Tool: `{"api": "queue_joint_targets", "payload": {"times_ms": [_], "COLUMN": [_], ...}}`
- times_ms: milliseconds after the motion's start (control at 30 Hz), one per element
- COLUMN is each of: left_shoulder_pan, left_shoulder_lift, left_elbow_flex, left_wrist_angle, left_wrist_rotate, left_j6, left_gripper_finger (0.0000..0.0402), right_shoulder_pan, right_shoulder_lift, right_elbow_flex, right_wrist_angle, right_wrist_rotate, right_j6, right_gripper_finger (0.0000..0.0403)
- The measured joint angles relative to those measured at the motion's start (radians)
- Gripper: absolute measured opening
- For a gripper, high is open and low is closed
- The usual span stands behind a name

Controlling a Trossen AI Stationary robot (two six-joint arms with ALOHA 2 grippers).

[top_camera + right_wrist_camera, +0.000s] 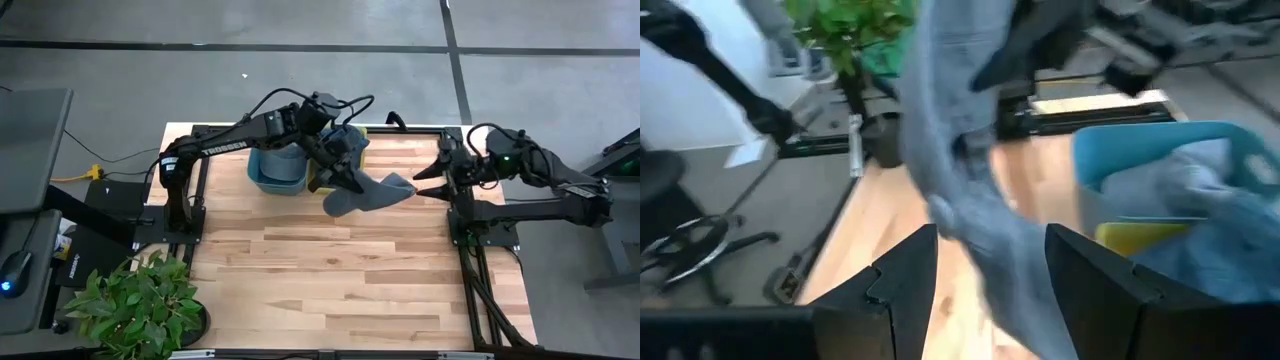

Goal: Pick & Place hat
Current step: Put the gray cap into the blue bin

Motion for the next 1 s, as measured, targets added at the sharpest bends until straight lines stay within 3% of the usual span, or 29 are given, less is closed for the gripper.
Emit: {"api": "queue_joint_targets", "payload": {"times_ms": [633,1000], "left_shoulder_pan": [0.000,0.000], "left_shoulder_lift": [0.000,0.000], "left_elbow_flex": [-0.001,-0.002], "left_wrist_angle": [0.011,0.074], "left_wrist_rotate": [-0.025,-0.026], "left_j6": [0.000,-0.030], "left_gripper_finger": [0.0008,0.0008], "right_shoulder_pan": [0.000,0.000], "right_shoulder_lift": [0.171,0.211], "right_elbow_flex": [0.000,0.000], "right_wrist_angle": [0.163,0.161], "right_wrist_rotate": [-0.360,-0.381], "right_j6": [0.023,0.006], "right_gripper_finger": [0.0177,0.0146]}}
